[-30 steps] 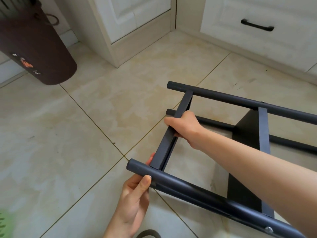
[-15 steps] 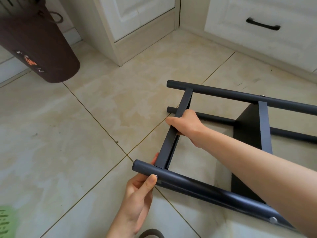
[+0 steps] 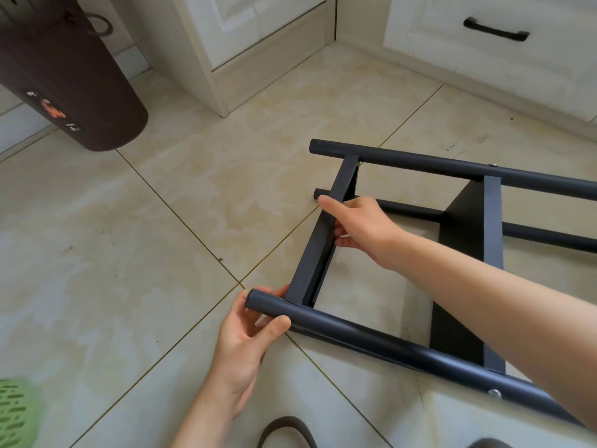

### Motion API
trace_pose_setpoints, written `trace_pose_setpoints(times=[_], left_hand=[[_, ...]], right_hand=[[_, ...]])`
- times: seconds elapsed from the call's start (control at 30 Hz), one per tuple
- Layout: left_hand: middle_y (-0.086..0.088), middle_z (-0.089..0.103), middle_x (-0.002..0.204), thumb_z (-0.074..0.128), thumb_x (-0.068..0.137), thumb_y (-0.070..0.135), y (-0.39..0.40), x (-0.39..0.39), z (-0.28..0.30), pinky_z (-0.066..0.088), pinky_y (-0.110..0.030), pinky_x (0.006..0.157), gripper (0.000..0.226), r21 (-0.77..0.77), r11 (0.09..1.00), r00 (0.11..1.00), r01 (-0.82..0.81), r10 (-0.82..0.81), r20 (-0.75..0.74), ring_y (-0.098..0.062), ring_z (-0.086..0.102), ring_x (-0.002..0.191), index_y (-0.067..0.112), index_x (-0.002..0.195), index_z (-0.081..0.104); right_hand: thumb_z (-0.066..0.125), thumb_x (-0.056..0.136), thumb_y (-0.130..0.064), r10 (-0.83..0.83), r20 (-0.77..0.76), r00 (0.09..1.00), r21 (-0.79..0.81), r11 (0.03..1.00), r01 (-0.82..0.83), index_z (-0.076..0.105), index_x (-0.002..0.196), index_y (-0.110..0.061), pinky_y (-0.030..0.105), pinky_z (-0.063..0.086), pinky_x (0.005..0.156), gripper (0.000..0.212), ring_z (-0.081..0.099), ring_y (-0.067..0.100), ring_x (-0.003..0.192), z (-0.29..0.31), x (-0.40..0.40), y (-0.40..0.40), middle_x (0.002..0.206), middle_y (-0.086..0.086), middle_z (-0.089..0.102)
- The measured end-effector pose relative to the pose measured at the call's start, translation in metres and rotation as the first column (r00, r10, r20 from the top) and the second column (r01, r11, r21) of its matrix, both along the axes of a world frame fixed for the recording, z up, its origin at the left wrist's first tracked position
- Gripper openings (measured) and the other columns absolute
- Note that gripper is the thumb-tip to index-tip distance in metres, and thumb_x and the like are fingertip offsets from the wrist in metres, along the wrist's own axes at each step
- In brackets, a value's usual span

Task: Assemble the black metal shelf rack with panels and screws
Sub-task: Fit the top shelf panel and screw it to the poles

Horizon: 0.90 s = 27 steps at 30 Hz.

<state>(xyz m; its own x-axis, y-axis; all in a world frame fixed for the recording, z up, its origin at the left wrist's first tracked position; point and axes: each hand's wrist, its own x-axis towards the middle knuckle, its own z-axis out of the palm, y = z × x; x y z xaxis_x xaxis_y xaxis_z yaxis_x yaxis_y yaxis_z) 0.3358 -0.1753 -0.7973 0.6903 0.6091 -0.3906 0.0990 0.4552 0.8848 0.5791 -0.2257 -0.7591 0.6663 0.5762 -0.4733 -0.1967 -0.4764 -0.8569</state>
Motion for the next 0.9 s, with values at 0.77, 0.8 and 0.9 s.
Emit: trace_pose_setpoints(times=[0.77, 0.8, 0.9], left_hand=[[0.04, -0.029, 0.153, 0.079, 0.075, 0.057, 0.077, 0.063, 0.082, 0.009, -0.029, 0.122, 0.12, 0.399, -0.192, 0.282, 0.897, -0.447, -0.849, 0.004, -0.013, 0.15, 0.066, 0.143, -0.019], [0.035, -0.036, 0.152, 0.078, 0.072, 0.062, 0.079, 0.072, 0.085, 0.0, -0.029, 0.121, 0.125, 0.404, -0.315, 0.267, 0.859, -0.398, -0.877, 0.001, -0.026, 0.147, 0.061, 0.145, -0.025], [0.022, -0.045, 0.152, 0.071, 0.061, 0.078, 0.08, 0.099, 0.088, -0.019, -0.035, 0.117, 0.138, 0.339, -0.624, 0.238, 0.704, -0.243, -0.94, -0.009, -0.044, 0.14, 0.046, 0.149, -0.031]], right_hand=[[0.035, 0.101, -0.001, 0.242, 0.766, 0.596, -0.265, 0.963, -0.05, 0.059, 0.121, -0.001, 0.041, 0.047, 0.09, 0.032, 0.055, 0.033, 0.1, 0.031, 0.07, -0.017, 0.114, 0.015, 0.056], [0.036, 0.1, -0.001, 0.293, 0.787, 0.543, -0.311, 0.949, -0.062, 0.056, 0.124, -0.001, 0.046, 0.048, 0.09, 0.032, 0.053, 0.034, 0.101, 0.03, 0.076, -0.017, 0.116, 0.013, 0.053], [0.04, 0.102, -0.013, 0.46, 0.833, 0.308, -0.452, 0.886, -0.102, 0.053, 0.124, 0.0, 0.047, 0.046, 0.083, 0.029, 0.048, 0.034, 0.101, 0.029, 0.092, -0.019, 0.114, 0.016, 0.05]])
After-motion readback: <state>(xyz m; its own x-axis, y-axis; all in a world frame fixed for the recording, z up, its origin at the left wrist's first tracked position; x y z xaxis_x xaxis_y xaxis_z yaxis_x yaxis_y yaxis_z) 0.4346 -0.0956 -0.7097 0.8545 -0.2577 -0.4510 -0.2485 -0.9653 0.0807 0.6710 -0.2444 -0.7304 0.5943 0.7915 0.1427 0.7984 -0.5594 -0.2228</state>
